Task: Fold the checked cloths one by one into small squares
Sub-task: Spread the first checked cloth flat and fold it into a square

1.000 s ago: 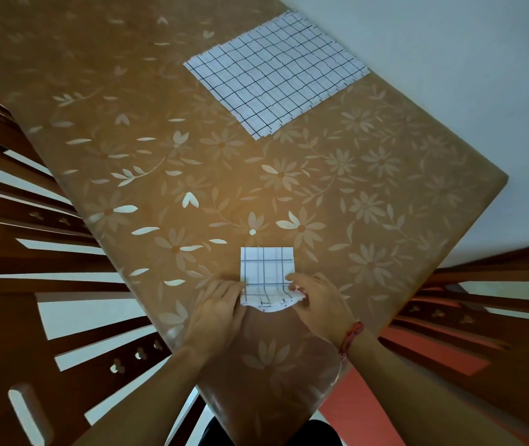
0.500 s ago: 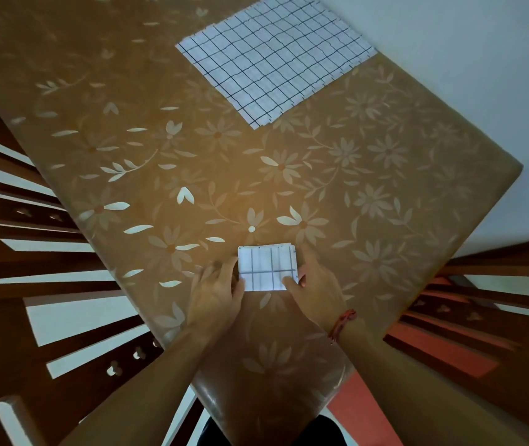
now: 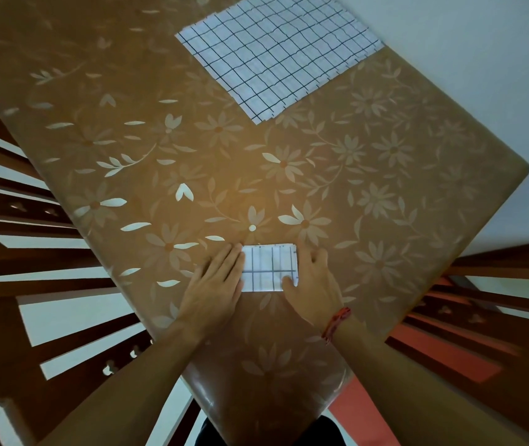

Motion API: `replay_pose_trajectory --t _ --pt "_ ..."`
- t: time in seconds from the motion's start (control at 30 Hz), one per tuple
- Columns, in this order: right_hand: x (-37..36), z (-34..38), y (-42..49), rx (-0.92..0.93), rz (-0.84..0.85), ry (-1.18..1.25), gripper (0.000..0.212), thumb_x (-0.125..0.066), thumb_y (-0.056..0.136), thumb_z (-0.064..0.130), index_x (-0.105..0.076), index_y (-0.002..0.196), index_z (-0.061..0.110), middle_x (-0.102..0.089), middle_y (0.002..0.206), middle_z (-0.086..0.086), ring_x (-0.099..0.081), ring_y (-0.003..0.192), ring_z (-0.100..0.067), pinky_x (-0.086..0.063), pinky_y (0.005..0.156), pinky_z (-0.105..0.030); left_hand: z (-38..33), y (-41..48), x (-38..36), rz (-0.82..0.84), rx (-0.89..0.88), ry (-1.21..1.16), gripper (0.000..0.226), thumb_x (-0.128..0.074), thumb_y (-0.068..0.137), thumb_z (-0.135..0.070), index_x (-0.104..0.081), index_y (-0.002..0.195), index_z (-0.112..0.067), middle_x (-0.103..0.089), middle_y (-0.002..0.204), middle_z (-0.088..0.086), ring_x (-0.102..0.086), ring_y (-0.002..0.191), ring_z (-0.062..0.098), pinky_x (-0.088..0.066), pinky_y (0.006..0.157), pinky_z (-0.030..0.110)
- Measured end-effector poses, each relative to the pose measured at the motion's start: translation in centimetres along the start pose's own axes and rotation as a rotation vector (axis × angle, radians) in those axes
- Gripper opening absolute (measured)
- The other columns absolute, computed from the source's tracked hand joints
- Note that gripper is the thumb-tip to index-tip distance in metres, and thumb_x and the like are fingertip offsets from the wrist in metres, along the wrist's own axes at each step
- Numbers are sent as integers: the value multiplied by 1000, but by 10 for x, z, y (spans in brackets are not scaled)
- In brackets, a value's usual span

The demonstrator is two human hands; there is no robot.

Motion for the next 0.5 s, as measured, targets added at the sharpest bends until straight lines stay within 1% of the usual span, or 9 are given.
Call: replay_pose_trajectory --t 0.07,0.13,0.17,0.23,0.27,0.3,0.33,0.4,0.5 --pt "1 6 -1 105 -102 -99 62 -61 79 17 -38 137 15 -42 111 -6 -52 81 -17 -55 72 -32 0 1 -2 27 -5 18 51 -29 99 -27 -46 141 -3 -38 152 11 -32 143 24 -41 105 49" --pt "-2 17 -2 305 -177 -192 54 -57 81 20 -45 134 14 -46 123 -8 -50 103 -21 -50 87 -36 0 2 -4 48 -1 35 52 -28 99 -27 -44 142 -3 -35 154 11 -29 144 24 -40 106 49" --pt "-7 24 -2 399 -152 -207 53 -52 85 22 -44 137 13 -45 133 -8 -46 117 -23 -45 97 -38 0 1 -5 53 2 43 52 -29 99 -27 -42 143 -2 -34 155 11 -27 145 24 -39 107 50" --pt "-21 36 -2 543 -47 -220 57 -39 92 22 -32 147 8 -30 153 -11 -26 143 -25 -29 115 -39 0 0 -9 60 -5 64 52 -31 99 -26 -40 145 -2 -32 155 12 -24 146 25 -35 110 50" --pt "-31 40 -2 581 -9 -236 59 -35 93 20 -26 150 6 -21 158 -13 -14 148 -24 -21 119 -40 0 -1 -10 60 -12 72 53 -32 98 -26 -39 145 -2 -32 155 13 -23 146 26 -32 111 50" --pt "-39 42 -2 596 17 -246 61 -32 93 18 -21 151 4 -15 160 -14 -8 149 -23 -19 120 -40 0 -2 -11 60 -19 78 53 -34 98 -26 -39 145 -2 -32 155 13 -22 146 26 -29 113 50" --pt "-45 42 -1 591 37 -238 61 -31 93 17 -19 151 2 -13 160 -14 -6 149 -23 -19 120 -41 0 -2 -12 58 -24 84 54 -34 97 -26 -38 145 -2 -33 154 14 -22 147 26 -26 114 50" --pt "-52 39 0 570 56 -206 60 -28 95 18 -19 151 2 -15 160 -13 -8 149 -22 -23 118 -42 0 -3 -11 63 -28 97 55 -33 97 -27 -37 146 -2 -33 154 14 -21 147 25 -22 115 48" --pt "-55 33 3 590 44 -229 58 -26 97 20 -16 152 3 -15 160 -12 -8 149 -21 -20 120 -41 0 -3 -11 72 -6 103 55 -30 99 -28 -34 147 -2 -30 155 13 -20 147 24 -22 115 48"
Point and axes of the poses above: each hand's wrist, its own y-axis towards the middle knuckle, its own x-axis out of the back of the hand, z = x × y, the point moved 1 cm from there along y, towards the middle knuckle
